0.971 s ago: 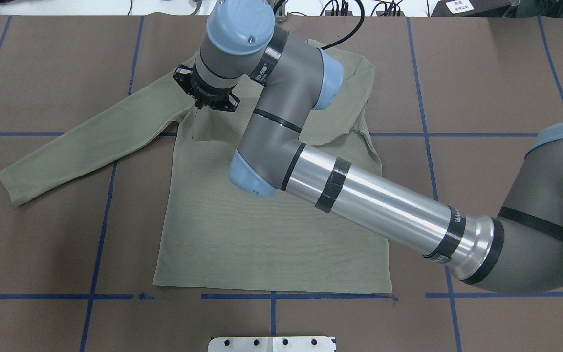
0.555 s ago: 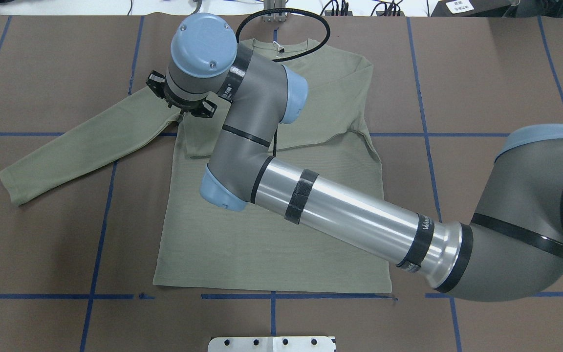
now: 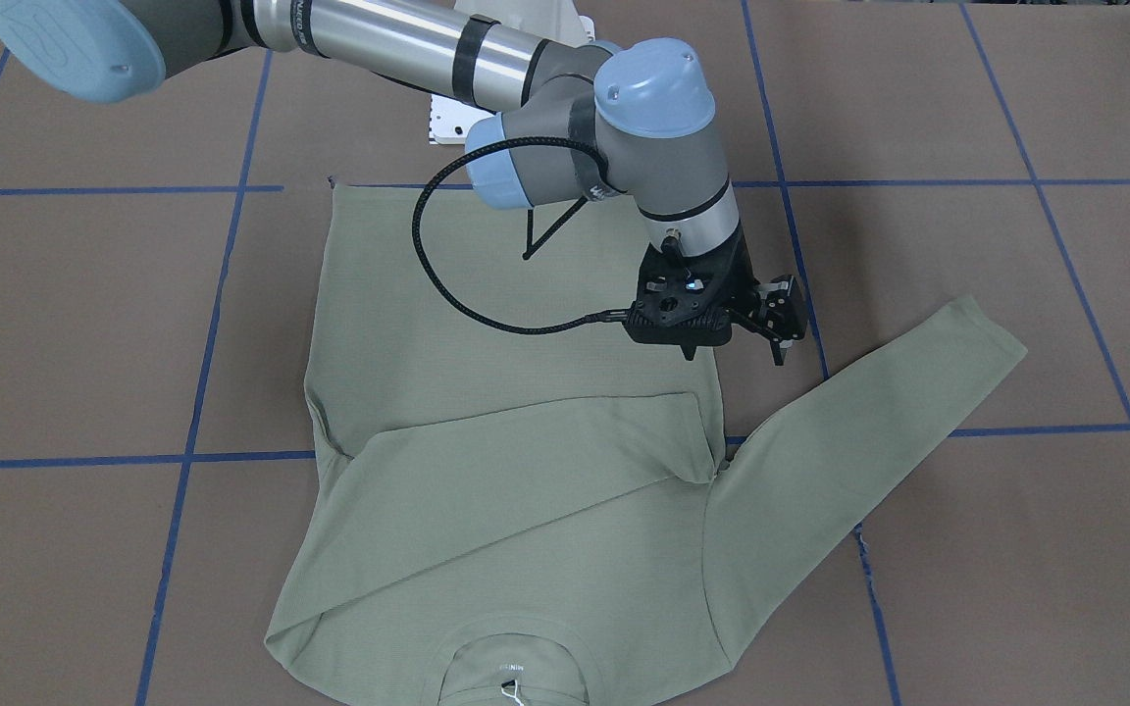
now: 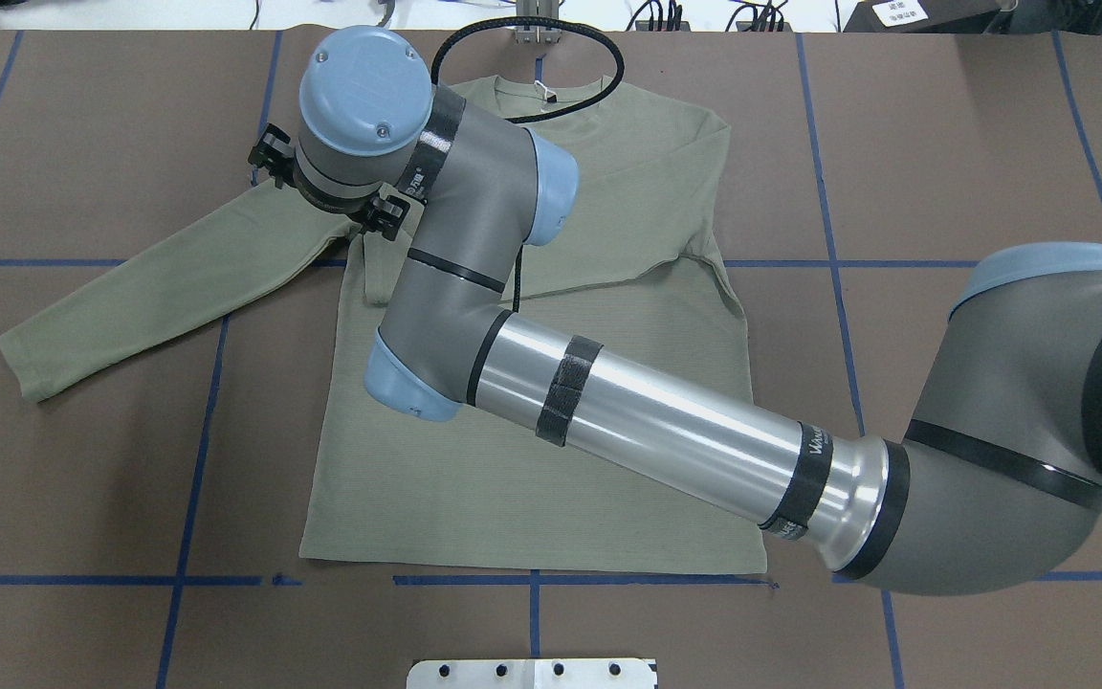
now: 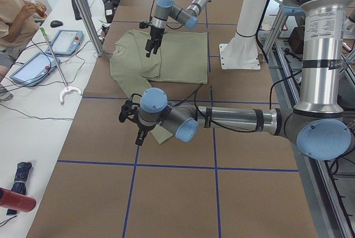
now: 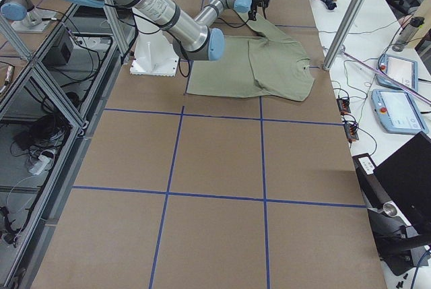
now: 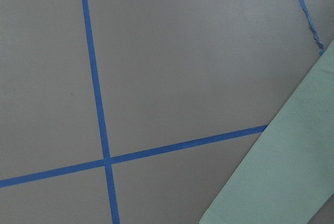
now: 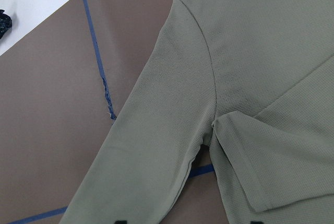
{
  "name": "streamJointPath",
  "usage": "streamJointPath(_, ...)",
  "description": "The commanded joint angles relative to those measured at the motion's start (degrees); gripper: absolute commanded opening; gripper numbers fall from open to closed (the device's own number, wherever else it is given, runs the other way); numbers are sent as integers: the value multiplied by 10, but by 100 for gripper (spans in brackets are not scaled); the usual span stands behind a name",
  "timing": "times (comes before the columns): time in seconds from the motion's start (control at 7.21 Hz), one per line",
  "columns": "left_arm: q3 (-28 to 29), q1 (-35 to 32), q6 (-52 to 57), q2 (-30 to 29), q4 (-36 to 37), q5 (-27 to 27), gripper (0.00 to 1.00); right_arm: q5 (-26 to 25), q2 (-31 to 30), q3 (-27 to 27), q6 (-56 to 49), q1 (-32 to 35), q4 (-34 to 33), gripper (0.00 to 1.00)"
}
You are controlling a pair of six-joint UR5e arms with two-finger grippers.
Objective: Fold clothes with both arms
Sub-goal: 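Carry the grasped sleeve across the shirt body toward the other sleeve, then release the sleeve and lift the right gripper back toward its side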
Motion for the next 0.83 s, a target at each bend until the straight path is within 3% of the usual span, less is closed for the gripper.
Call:
streamJointPath(0.0, 3, 32, -19, 0, -26, 0, 100, 62, -72, 119, 9, 17, -81, 99)
streamJointPath(0.14, 22, 42, -54, -1, -27, 6, 100, 116, -147, 190, -2, 62, -100, 99)
streamJointPath(0.42, 136, 80, -126, -88, -39, 1, 100, 177, -308, 300, -142, 135, -100, 99)
streamJointPath(0.69, 175, 114, -189, -109, -47, 1, 97, 216, -390, 353, -210, 180, -96, 100)
